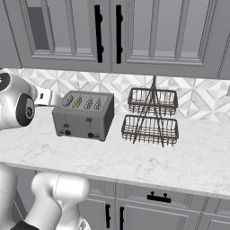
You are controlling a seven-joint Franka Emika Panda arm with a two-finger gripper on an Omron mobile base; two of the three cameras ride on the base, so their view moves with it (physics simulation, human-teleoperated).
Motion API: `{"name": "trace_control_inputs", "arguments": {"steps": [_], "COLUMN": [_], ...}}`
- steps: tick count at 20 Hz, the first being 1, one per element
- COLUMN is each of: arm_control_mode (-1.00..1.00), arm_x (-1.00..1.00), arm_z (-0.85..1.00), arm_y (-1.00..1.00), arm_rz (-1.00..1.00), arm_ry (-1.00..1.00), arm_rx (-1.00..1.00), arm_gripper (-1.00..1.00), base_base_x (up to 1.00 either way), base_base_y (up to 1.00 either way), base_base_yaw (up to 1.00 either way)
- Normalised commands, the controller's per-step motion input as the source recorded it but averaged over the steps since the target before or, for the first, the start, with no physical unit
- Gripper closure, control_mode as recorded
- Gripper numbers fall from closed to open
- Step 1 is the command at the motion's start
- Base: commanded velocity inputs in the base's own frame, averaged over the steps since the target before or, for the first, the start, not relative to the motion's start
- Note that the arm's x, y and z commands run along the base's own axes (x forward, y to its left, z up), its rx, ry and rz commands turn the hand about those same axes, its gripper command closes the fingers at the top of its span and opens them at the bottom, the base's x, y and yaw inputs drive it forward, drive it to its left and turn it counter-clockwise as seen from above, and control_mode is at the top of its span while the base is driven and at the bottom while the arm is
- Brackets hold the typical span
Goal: Start the toaster. Once the lever pops up, take the bread to the plate on the dining counter.
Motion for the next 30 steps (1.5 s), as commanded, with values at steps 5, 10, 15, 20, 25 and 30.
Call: {"name": "trace_control_inputs", "arguments": {"steps": [5, 10, 15, 20, 25, 30], "arm_control_mode": [-1.00, -1.00, -1.00, -1.00, -1.00, -1.00], "arm_x": [0.00, 0.00, 0.00, 0.00, 0.00, 0.00], "arm_z": [0.00, 0.00, 0.00, 0.00, 0.00, 0.00], "arm_y": [0.00, 0.00, 0.00, 0.00, 0.00, 0.00], "arm_rz": [0.00, 0.00, 0.00, 0.00, 0.00, 0.00], "arm_ry": [0.00, 0.00, 0.00, 0.00, 0.00, 0.00], "arm_rx": [0.00, 0.00, 0.00, 0.00, 0.00, 0.00], "arm_gripper": [-1.00, -1.00, -1.00, -1.00, -1.00, -1.00], "base_base_x": [0.00, 0.00, 0.00, 0.00, 0.00, 0.00], "base_base_y": [0.00, 0.00, 0.00, 0.00, 0.00, 0.00], "base_base_yaw": [0.00, 0.00, 0.00, 0.00, 0.00, 0.00]}}
